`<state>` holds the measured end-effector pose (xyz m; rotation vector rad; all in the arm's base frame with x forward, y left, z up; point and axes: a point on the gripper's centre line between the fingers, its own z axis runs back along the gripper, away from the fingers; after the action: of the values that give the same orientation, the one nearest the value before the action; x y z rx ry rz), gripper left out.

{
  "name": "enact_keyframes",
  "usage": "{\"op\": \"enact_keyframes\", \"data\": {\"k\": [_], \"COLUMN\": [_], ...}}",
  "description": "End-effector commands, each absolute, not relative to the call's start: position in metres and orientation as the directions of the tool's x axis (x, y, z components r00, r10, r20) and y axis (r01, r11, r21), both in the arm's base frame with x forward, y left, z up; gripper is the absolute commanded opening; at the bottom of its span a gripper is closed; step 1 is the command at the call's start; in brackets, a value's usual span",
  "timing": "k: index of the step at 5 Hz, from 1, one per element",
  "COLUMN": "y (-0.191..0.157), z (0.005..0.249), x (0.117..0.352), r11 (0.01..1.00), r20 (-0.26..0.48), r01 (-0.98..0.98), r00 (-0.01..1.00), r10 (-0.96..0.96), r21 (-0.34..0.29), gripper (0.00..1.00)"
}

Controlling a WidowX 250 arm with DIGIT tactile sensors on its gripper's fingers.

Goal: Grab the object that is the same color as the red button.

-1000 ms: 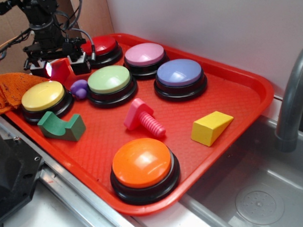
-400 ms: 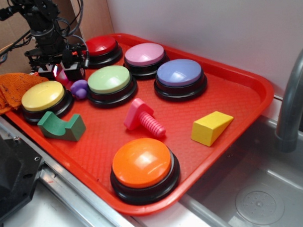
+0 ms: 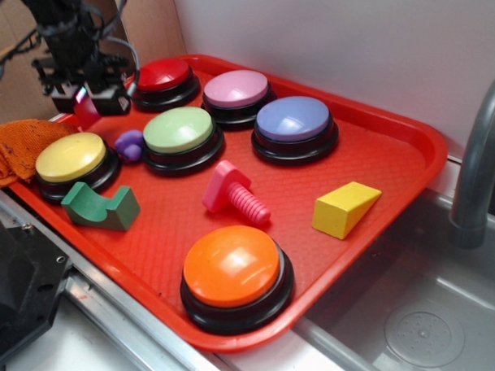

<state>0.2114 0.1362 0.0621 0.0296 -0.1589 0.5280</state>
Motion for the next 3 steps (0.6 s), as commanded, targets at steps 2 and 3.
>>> {"op": "enact_keyframes", "data": {"k": [2, 3], "y": [0.095, 0.066], "z": [0.166, 0.178], "x": [0.197, 0.195], "r11": [0.917, 0.943], "r20": [0.230, 0.219], "r01": [-0.394, -0.322], "r00": [0.888, 0.917], "r10": [0.399, 0.333], "r21": [-0.070, -0.089], "gripper": [0.00, 0.00]}}
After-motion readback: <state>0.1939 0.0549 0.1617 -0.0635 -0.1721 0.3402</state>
